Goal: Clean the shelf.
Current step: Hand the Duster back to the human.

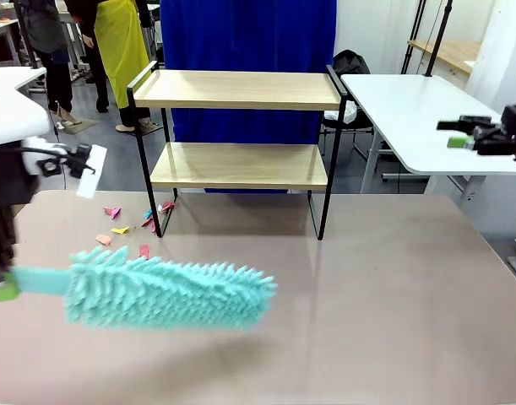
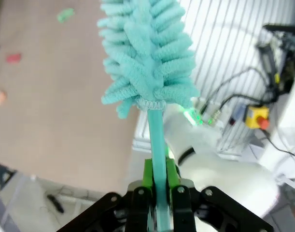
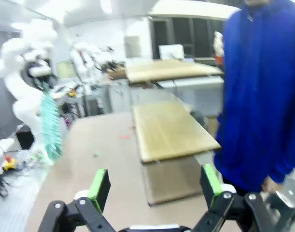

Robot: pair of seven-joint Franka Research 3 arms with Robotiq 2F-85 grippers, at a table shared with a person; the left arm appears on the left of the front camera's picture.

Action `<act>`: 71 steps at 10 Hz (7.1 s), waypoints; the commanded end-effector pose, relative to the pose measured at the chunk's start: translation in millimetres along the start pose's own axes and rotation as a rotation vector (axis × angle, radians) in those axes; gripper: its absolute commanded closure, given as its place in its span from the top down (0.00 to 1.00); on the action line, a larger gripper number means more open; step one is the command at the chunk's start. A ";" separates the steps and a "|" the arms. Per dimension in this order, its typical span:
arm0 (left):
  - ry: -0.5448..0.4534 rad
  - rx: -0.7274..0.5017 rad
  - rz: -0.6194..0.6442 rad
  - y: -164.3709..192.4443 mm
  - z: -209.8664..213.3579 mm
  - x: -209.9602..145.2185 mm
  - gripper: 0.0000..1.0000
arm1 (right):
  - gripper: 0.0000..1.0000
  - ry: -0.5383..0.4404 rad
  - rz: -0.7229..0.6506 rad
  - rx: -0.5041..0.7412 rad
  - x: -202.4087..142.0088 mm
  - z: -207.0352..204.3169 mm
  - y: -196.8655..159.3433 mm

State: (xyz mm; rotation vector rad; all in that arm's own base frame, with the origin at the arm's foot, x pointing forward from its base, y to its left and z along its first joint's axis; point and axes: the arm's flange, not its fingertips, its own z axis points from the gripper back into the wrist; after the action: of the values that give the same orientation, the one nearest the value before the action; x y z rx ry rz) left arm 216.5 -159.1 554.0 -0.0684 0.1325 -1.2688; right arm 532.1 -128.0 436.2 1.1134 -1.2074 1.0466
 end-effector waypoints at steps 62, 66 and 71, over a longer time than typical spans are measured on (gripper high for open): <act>-0.807 -0.033 -0.345 101.2 10.1 -43.2 1.00 | 0.00 0.168 -0.166 0.333 -63.3 -252.8 218.6; -1.083 -0.024 -0.222 130.6 8.4 -143.4 1.00 | 0.00 0.168 -0.166 0.333 -63.3 -252.8 218.6; -1.105 -0.016 -0.151 136.9 5.2 -174.4 1.00 | 0.16 0.164 -0.163 0.333 -65.2 -252.0 218.0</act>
State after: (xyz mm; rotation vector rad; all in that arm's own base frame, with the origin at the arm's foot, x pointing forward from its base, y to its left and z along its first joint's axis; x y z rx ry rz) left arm 296.5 54.6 546.9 -0.7922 -0.8146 -1.1951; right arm 351.7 154.3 380.8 1.3285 -0.8163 1.2142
